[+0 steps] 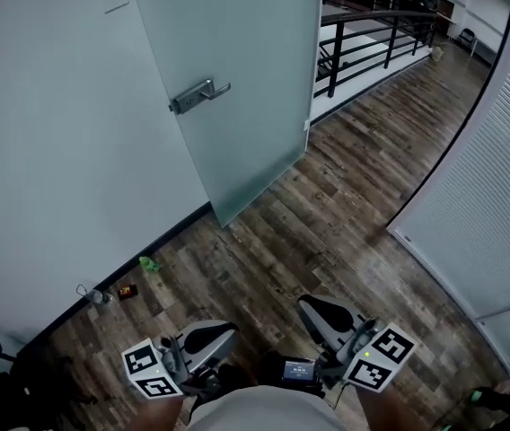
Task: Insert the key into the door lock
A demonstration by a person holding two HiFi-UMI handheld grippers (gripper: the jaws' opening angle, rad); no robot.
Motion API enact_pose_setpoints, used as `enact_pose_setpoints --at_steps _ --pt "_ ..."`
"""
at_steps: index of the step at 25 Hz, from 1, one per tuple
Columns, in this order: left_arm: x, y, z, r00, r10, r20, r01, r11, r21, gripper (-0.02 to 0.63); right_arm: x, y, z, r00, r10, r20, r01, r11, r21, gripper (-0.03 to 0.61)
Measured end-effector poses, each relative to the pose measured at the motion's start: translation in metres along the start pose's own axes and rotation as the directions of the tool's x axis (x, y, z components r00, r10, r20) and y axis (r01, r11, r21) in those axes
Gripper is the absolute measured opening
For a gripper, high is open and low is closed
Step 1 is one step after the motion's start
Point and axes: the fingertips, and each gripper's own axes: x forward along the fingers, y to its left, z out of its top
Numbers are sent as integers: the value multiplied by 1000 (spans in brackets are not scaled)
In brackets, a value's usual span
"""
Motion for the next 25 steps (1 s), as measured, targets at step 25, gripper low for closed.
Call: enact_pose_setpoints --at_steps 25 --pt "7 182 121 1000 -21 -17 20 999 -44 18 177 -87 42 997 -82 5 82 996 24 14"
